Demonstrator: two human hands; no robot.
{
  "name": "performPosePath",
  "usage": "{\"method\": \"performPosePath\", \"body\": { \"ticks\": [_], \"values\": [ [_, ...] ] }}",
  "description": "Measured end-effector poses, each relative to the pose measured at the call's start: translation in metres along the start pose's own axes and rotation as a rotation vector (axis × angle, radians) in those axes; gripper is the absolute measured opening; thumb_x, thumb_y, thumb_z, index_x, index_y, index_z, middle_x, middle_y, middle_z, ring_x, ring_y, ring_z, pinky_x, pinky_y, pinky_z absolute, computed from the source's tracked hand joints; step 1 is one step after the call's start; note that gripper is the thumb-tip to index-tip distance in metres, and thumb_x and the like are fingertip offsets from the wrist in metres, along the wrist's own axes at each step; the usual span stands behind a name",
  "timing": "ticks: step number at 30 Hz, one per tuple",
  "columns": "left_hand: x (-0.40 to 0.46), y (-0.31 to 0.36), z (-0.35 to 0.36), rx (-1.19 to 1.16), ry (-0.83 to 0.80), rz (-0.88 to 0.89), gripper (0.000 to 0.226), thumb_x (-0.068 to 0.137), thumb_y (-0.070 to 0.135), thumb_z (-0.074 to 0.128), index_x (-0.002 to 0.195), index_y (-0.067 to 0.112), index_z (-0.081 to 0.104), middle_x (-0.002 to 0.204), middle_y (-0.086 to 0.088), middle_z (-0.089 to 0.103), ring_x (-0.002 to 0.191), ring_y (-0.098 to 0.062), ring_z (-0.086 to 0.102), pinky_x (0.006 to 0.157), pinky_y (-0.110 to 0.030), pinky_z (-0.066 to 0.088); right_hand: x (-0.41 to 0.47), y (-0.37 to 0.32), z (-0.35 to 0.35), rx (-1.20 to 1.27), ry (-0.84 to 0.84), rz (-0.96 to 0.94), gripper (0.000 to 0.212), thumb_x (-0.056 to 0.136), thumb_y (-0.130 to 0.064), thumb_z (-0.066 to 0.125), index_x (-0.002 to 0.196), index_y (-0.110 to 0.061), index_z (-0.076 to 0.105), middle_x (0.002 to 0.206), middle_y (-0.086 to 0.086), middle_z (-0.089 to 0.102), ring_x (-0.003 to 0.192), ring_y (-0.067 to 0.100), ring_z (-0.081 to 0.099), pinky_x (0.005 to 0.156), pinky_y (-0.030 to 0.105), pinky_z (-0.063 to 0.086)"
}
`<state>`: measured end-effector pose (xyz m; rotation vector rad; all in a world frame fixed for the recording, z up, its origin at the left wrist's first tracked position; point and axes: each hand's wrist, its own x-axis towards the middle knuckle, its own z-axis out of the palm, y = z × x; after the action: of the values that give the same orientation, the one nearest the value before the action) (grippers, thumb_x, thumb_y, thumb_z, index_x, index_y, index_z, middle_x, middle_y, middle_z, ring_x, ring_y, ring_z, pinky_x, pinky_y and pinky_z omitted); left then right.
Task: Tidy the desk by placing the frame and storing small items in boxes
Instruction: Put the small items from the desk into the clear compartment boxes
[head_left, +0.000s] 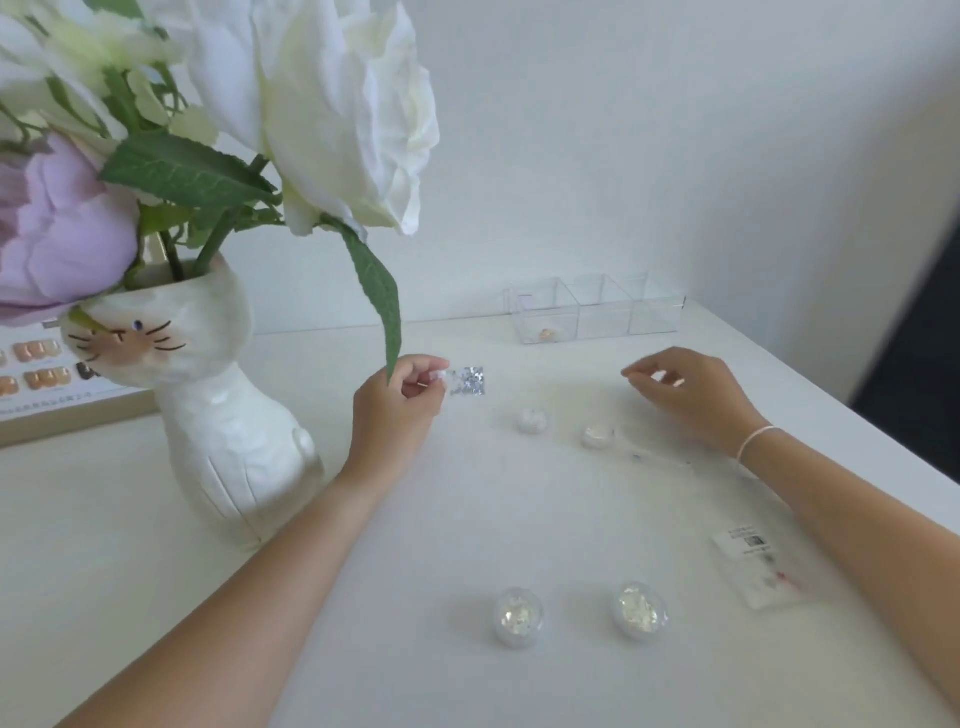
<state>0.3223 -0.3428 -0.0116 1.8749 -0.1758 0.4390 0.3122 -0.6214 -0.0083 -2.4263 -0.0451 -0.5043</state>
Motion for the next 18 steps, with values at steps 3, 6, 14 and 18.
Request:
{"method": "performPosePath", "body": {
  "ticks": [3,6,14,18],
  "values": [
    [0.01,0.017,0.017,-0.07,-0.004,0.014,0.015,0.083,0.006,0.058,0.086,0.019,0.066,0.067,0.006,0.057,0.062,-0.013,0.056,0.079,-0.036,0.051,-0.005,0.009,-0.001,-0.085,-0.073,0.018,0.014,0.083,-0.026,0.059,0.094,-0.026,0.067,0.108,-0.002,0.063,0.095,0.016,0.051,0.082,0.027,0.035],
    [0.03,0.03,0.038,-0.084,-0.002,0.044,0.016,0.083,0.006,0.057,0.087,0.018,0.066,0.064,0.008,0.054,0.057,-0.005,0.054,0.078,-0.036,0.053,-0.005,0.008,0.004,-0.202,-0.146,-0.041,0.022,0.083,-0.036,0.057,0.102,-0.03,0.066,0.121,-0.005,0.059,0.112,0.017,0.05,0.096,0.03,0.034],
    [0.108,0.045,0.093,0.033,-0.052,0.106,0.024,0.082,0.003,0.048,0.094,0.009,0.067,0.079,-0.004,0.06,0.079,-0.021,0.056,0.083,-0.03,0.048,0.001,0.015,0.008,-0.213,-0.159,-0.074,0.026,0.084,-0.039,0.053,0.109,-0.034,0.062,0.131,-0.007,0.053,0.119,0.015,0.047,0.099,0.03,0.03],
    [0.136,0.041,0.113,0.133,-0.047,0.103,0.026,0.082,0.002,0.047,0.097,0.007,0.067,0.106,-0.011,0.067,0.089,-0.019,0.059,0.073,-0.013,0.044,0.004,0.018,0.008,-0.2,-0.168,-0.071,0.026,0.084,-0.037,0.053,0.109,-0.035,0.061,0.131,-0.008,0.051,0.12,0.015,0.045,0.099,0.029,0.029]
  ]
}}
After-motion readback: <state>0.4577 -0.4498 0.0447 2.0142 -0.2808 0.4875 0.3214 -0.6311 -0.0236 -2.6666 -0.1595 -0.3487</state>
